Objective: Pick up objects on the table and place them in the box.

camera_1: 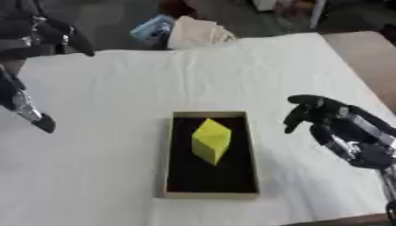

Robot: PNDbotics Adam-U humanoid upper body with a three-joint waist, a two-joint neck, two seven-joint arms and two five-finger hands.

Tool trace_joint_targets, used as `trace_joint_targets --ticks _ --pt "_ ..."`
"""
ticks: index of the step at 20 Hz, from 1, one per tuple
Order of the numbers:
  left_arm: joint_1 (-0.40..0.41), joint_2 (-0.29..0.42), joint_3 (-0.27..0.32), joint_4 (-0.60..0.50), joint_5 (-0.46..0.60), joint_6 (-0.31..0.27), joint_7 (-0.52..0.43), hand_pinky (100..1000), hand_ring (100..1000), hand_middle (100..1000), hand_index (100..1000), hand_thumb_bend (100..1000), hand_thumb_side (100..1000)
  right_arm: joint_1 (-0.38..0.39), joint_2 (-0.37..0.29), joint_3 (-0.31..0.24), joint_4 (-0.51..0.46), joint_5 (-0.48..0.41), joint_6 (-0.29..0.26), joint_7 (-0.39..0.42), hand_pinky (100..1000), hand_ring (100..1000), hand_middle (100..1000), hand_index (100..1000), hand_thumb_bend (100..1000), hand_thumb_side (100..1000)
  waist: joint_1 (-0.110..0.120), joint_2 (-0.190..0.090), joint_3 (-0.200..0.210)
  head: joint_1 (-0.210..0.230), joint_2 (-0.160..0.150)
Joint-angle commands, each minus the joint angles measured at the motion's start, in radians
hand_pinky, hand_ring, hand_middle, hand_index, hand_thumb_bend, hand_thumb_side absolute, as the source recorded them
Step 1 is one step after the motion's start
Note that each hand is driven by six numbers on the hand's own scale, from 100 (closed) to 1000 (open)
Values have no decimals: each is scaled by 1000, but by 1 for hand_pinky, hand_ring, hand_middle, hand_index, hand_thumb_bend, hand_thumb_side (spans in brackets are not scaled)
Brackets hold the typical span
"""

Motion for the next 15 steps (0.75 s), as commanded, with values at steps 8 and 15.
trace_joint_targets --ticks 8,15 --pt "5 116 115 194 -26 26 -82 795 726 743 844 938 412 -13 -22 -4 -7 2 -94 102 781 640 658 938 100 641 2 -18 0 6 -23" --pt "-8 114 143 341 -94 26 -114 798 733 747 835 928 399 -9 -21 -8 -4 3 -93 101 781 640 657 938 100 642 1 -18 -1 6 -22"
